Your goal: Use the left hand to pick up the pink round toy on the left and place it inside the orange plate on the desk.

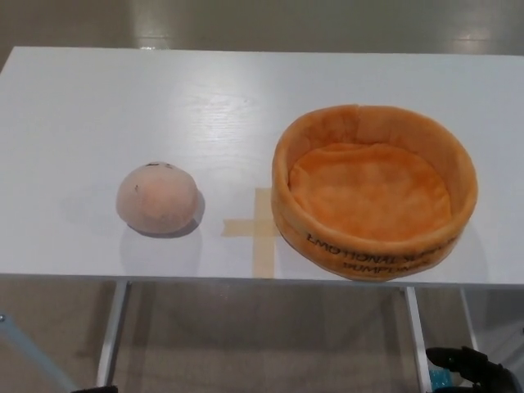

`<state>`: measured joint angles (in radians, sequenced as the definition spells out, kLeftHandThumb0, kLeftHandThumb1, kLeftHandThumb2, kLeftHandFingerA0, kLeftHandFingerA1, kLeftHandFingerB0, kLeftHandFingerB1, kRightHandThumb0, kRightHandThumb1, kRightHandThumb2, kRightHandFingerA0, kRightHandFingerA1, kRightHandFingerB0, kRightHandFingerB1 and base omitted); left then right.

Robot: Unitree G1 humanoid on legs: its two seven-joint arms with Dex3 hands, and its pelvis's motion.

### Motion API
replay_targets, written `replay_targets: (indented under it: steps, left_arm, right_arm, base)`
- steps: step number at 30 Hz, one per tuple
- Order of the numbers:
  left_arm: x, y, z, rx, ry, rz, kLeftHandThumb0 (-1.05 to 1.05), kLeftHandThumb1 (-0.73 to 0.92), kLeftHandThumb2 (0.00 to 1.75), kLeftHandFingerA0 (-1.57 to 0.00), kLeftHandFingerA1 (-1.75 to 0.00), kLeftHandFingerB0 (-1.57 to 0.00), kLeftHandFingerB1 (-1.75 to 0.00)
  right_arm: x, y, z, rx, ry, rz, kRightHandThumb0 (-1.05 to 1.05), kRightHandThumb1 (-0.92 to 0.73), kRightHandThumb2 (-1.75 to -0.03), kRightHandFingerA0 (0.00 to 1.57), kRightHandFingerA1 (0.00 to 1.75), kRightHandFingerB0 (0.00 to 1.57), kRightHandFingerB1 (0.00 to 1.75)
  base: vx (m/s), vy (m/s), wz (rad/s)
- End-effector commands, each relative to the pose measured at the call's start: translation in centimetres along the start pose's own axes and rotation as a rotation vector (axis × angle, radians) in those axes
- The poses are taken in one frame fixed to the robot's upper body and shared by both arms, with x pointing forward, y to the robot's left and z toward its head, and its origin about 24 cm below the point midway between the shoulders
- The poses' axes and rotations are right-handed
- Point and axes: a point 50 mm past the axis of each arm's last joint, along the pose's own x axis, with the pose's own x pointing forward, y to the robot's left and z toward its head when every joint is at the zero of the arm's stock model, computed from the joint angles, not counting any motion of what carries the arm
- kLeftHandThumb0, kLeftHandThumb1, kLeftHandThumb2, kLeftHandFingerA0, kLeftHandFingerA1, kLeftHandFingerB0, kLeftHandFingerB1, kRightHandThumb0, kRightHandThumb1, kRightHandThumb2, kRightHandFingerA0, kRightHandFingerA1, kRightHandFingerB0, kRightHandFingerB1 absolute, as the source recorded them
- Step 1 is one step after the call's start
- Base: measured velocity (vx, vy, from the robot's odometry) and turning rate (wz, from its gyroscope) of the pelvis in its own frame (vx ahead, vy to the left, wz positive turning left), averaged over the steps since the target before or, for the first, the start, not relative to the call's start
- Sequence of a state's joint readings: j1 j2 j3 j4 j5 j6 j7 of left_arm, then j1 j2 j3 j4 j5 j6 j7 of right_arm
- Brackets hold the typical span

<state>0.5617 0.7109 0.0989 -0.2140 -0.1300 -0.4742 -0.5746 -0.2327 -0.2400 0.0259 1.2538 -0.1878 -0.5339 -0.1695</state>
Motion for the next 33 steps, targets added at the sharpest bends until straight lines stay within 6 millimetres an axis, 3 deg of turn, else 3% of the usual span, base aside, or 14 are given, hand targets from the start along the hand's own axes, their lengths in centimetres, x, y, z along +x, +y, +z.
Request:
replay_targets:
  steps: [1,4,7,8,9,13,17,21,22,26,27,29,30,33]
  left_arm:
    - [-1.1,2.5,6.9,-0.068,-0.284,-0.033,-0.37,0.52,0.56,-0.44,-0.38,-0.43,-0.34]
    - [-0.5,4.2,8.9,-0.039,-0.429,0.097,-0.41,0.46,0.66,-0.36,-0.42,-0.37,-0.4]
    - [0.5,5.7,9.6,-0.005,-0.51,0.181,-0.44,0.45,0.66,-0.32,-0.44,-0.32,-0.4]
    - [1.2,6.7,9.8,0.023,-0.534,0.226,-0.36,0.5,0.55,-0.3,-0.38,-0.29,-0.32]
    - [2.5,8.5,10.1,0.067,-0.552,0.285,-0.21,0.39,0.91,-0.09,-0.52,-0.08,-0.5]
    - [5.0,11.5,10.7,0.195,-0.54,0.362,-0.24,0.37,0.9,-0.09,-0.52,-0.07,-0.5]
    - [6.6,13.1,10.9,0.286,-0.502,0.404,-0.24,0.37,0.9,-0.08,-0.51,-0.06,-0.49]
    - [9.9,15.3,10.7,0.384,-0.463,0.454,-0.23,0.38,0.9,-0.06,-0.51,-0.06,-0.49]
    - [10.5,15.7,10.7,0.385,-0.442,0.46,-0.4,0.49,0.56,-0.16,-0.29,-0.19,-0.28]
    - [12.7,17.2,10.7,0.414,-0.376,0.491,-0.49,0.43,0.64,-0.13,-0.35,-0.15,-0.33]
    - [13.4,17.6,10.6,0.449,-0.349,0.507,-0.27,0.34,0.88,-0.01,-0.5,0.0,-0.47]
    - [14.5,18.2,10.4,0.492,-0.305,0.519,-0.28,0.32,0.87,-0.01,-0.5,0.0,-0.47]
    - [15.0,18.4,10.2,0.506,-0.267,0.516,-0.55,0.37,0.67,-0.08,-0.29,-0.1,-0.33]
    - [16.3,19.0,9.5,0.546,-0.162,0.498,-0.52,0.35,0.67,-0.06,-0.22,-0.09,-0.29]
  right_arm:
    - [-0.5,0.0,-0.7,-0.014,0.013,-0.001,-0.13,-0.6,-0.57,0.61,0.51,0.57,0.46]
    - [-0.5,0.1,-0.7,-0.011,0.007,-0.002,-0.12,-0.59,-0.57,0.62,0.53,0.58,0.47]
    - [-0.6,0.1,-0.7,-0.003,0.005,0.001,-0.12,-0.59,-0.57,0.61,0.53,0.58,0.47]
    - [-0.6,0.1,-0.8,0.0,0.01,0.0,-0.12,-0.59,-0.57,0.61,0.52,0.58,0.47]
    - [-0.7,0.2,-0.9,0.0,0.016,-0.002,-0.12,-0.59,-0.57,0.61,0.52,0.58,0.47]
    - [-0.7,0.1,-0.8,-0.007,0.007,0.003,-0.14,-0.59,-0.57,0.6,0.52,0.57,0.47]
    - [-0.5,0.1,-0.5,-0.01,-0.004,0.004,-0.13,-0.59,-0.57,0.6,0.52,0.57,0.47]
    - [-0.2,0.0,-0.2,-0.021,-0.009,0.004,-0.12,-0.6,-0.57,0.59,0.51,0.57,0.46]
    - [-0.1,-0.1,-0.1,-0.024,-0.011,0.005,-0.13,-0.6,-0.57,0.59,0.51,0.57,0.46]
    - [0.2,-0.2,0.4,-0.036,-0.024,0.006,-0.13,-0.6,-0.57,0.59,0.51,0.57,0.46]
    - [0.2,-0.3,0.4,-0.038,-0.028,0.005,-0.14,-0.61,-0.57,0.59,0.5,0.57,0.46]
    - [0.2,-0.3,0.4,-0.045,-0.025,0.007,-0.15,-0.61,-0.58,0.59,0.51,0.57,0.46]
    - [0.2,-0.3,0.4,-0.045,-0.025,0.008,-0.15,-0.61,-0.58,0.59,0.51,0.57,0.46]
    - [0.2,-0.2,0.4,-0.044,-0.027,0.009,-0.14,-0.6,-0.57,0.6,0.51,0.58,0.46]
  base:
    - [0.0,0.0,0.0]
    - [0.0,0.0,0.0]
    - [0.0,0.0,0.0]
    - [0.0,0.0,0.0]
    - [0.0,0.0,0.0]
    - [0.0,0.0,0.0]
    - [0.0,0.0,0.0]
    - [0.0,0.0,0.0]
    - [0.0,0.0,0.0]
    - [0.0,0.0,0.0]
    - [0.0,0.0,0.0]
    - [0.0,0.0,0.0]
    - [0.0,0.0,0.0]
    - [0.0,0.0,0.0]
